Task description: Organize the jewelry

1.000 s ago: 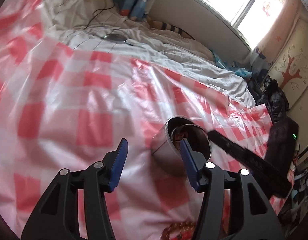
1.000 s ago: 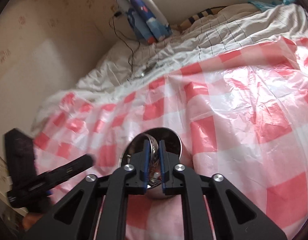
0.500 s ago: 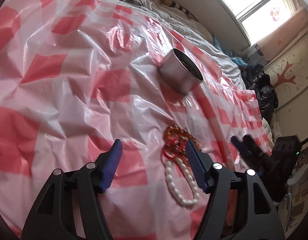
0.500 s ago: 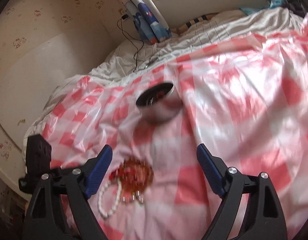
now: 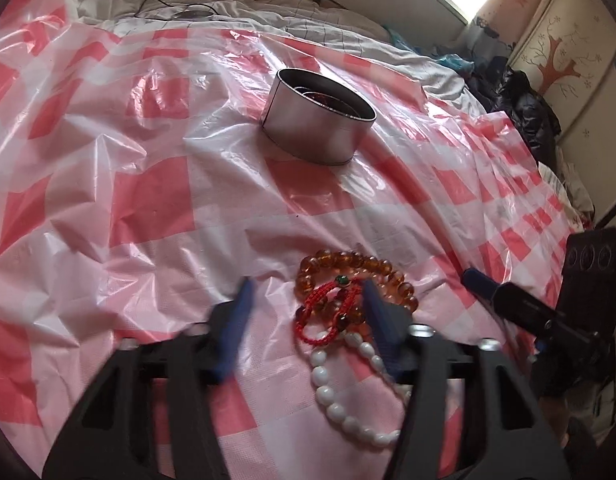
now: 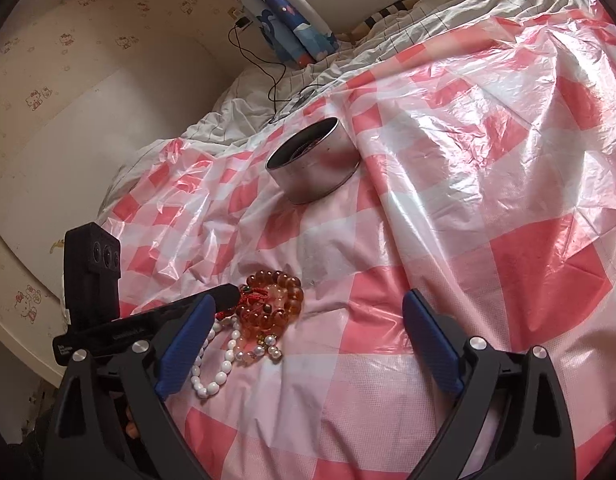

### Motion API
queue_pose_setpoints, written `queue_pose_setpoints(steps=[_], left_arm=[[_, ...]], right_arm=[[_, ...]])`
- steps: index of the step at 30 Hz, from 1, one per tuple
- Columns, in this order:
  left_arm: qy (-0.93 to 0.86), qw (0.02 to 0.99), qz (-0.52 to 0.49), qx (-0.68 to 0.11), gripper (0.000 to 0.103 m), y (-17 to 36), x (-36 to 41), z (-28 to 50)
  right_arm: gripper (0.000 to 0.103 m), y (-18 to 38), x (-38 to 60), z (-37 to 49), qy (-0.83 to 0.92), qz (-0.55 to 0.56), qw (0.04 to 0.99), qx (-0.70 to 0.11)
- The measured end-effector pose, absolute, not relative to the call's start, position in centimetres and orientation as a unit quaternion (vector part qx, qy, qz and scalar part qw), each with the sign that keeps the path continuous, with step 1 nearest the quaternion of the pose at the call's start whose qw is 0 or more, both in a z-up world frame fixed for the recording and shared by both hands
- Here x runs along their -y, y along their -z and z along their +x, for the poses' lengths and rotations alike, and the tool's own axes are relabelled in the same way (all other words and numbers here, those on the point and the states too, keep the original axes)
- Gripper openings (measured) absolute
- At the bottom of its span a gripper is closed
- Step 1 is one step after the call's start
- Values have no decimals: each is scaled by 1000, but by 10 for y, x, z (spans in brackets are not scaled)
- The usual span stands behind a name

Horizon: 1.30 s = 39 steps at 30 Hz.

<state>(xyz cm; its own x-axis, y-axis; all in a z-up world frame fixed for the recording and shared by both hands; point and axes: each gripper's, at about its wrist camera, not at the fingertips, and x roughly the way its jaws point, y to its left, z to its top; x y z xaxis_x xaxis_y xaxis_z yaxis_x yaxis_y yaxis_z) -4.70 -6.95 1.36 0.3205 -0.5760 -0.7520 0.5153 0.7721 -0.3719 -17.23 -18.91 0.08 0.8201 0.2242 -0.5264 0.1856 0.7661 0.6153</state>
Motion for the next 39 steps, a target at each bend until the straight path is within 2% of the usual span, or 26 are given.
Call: queue_pose_setpoints(steps=[1,4,11,16,19,20,21,22,23,24,32,34,36,39], left_arm=[[340,809,-41,-478,17,-13,66,-46],[347,811,-62,-467,7,-15,54,-48],[345,810,-203,-428,7,-23,5,-40],[319,793,-245,-457,7,10,-10,-29],[323,798,-229,-455,7,10,-5,-30],[323,799,-222,-456,7,10,-2,-30],[323,800,-217,-458,7,10,0,-30],[323,799,-218,-458,7,11,1,-29],[324,797,-222,-459,7,11,1,-28],[325,795,-226,-459,7,12,1,-27],[326,792,-233,-460,7,15,1,-26],[326,792,-233,-461,7,15,1,-25],[326,792,-234,-461,7,16,-3,-27],[326,791,-234,-461,7,16,-3,-26]], right_arm=[[93,-1,188,-172,-12,339,891,-301],[94,-1,187,-171,-14,337,892,-302],[94,-4,185,-172,-5,327,894,-306],[94,-16,163,-159,-18,267,906,-328],[93,-14,163,-144,-53,280,895,-343],[89,-13,166,-139,-62,295,889,-344],[77,-11,170,-134,-70,311,883,-345],[72,-9,175,-127,-76,329,873,-353],[57,-5,180,-119,-85,348,861,-361],[48,-2,182,-114,-95,364,852,-365],[44,11,171,-90,-106,360,820,-433],[34,13,172,-90,-101,365,817,-435],[13,19,174,-90,-96,377,812,-435],[12,23,178,-96,-95,400,812,-415]])
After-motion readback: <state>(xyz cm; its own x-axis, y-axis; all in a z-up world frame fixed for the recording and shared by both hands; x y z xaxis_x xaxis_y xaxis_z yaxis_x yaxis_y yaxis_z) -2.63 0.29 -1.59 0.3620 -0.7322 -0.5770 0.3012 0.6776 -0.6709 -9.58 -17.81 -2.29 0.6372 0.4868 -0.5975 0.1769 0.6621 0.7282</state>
